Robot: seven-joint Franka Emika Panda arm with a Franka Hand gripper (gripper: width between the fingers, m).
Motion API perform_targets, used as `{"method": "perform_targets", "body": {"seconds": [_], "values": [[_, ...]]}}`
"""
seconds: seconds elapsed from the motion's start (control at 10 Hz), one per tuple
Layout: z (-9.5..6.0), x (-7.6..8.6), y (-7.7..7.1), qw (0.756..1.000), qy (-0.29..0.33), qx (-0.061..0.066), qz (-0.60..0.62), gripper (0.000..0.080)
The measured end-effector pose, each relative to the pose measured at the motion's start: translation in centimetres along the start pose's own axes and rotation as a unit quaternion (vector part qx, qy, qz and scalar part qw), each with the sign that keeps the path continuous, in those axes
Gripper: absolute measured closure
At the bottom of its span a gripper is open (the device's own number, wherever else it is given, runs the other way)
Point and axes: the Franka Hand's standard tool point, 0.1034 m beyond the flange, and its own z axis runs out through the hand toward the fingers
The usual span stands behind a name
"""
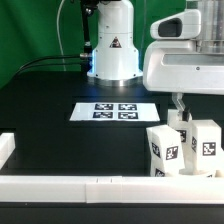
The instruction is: Assemble stool
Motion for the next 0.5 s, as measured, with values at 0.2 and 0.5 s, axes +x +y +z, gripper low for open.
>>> {"method": "perform_targets", "body": {"seconds": [0.2,0.5], "values": [[1.2,-0.3,0.0,0.992,0.008,-0.024,-0.125,0.015],[2.0,-0.2,0.2,0.983,0.012,-0.032,-0.18,0.015]]}}
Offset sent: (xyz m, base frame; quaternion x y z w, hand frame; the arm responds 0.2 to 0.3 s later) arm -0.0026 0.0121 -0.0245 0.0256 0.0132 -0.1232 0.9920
